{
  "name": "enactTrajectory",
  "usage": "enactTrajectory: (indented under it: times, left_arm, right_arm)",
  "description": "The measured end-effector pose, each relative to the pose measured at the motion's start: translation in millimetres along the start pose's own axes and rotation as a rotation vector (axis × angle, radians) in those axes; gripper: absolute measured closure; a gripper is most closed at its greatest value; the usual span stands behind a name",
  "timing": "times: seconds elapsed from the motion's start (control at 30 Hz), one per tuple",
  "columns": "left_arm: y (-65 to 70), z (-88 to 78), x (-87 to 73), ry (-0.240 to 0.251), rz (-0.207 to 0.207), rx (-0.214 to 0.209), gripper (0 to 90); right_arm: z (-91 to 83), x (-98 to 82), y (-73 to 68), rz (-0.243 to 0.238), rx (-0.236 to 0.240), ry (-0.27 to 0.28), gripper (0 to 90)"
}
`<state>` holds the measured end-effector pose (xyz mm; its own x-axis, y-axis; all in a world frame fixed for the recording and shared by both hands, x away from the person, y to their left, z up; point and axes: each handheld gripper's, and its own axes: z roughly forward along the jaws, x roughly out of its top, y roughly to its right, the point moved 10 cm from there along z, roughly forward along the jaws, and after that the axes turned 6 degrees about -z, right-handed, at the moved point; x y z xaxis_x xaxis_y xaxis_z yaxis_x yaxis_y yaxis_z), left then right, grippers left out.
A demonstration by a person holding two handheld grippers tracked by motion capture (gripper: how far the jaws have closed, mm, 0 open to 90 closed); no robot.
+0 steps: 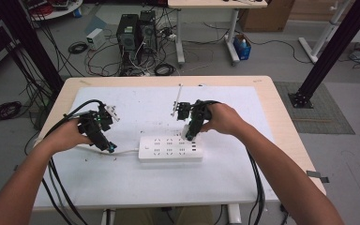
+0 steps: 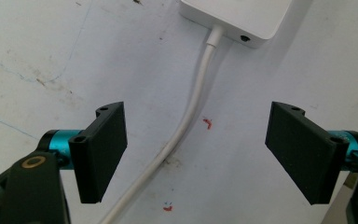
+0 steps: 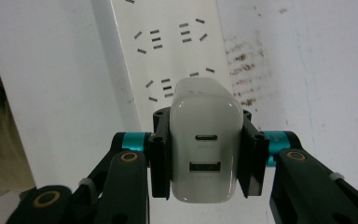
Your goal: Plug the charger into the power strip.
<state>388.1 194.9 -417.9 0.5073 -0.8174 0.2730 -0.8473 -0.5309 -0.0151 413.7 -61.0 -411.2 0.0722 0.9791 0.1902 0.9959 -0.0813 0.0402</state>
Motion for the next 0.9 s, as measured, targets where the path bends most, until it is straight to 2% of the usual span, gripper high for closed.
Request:
enactTrajectory:
  times: [0.17, 0.23, 0.33, 0.37, 0.43, 0.5, 0.7, 0.8, 0.9]
  left_arm:
    - [-1.0, 4.3, -1.2, 0.011, -0.011, -0.009, 20.8]
    - [-1.4, 4.6, -1.5, 0.009, -0.008, -0.010, 20.8]
    - [-1.0, 5.2, -2.2, 0.010, -0.007, -0.016, 20.8]
    - [-1.1, 5.3, -2.4, 0.011, -0.005, -0.016, 20.8]
    - [-0.3, 5.9, -2.6, 0.021, -0.018, -0.015, 20.8]
    - [-0.1, 4.7, -3.8, 0.030, -0.020, -0.016, 20.8]
    - [-0.1, 5.5, -6.9, 0.031, -0.029, -0.018, 20.8]
    - [0.5, 7.2, -8.1, 0.021, -0.019, -0.022, 20.8]
    - [1.7, 9.5, -6.3, 0.030, -0.032, -0.028, 20.8]
  right_arm:
    - [21.9, 10.7, -0.3, -0.050, 0.006, -0.039, 62.5]
    - [28.8, 13.0, 0.7, -0.086, -0.004, -0.057, 62.5]
    - [33.3, 16.4, 0.3, -0.105, -0.013, -0.063, 62.5]
    - [37.8, 18.0, -0.1, -0.132, -0.019, -0.085, 62.6]
    - [39.1, 18.2, 0.7, -0.146, -0.032, -0.103, 62.5]
    - [42.6, 18.5, -0.1, -0.190, -0.046, -0.136, 62.6]
    - [43.4, 20.1, 0.7, -0.172, -0.030, -0.172, 62.8]
    - [43.5, 20.3, 2.1, -0.143, -0.009, -0.189, 62.8]
    - [44.5, 20.0, 2.5, -0.150, -0.004, -0.208, 62.8]
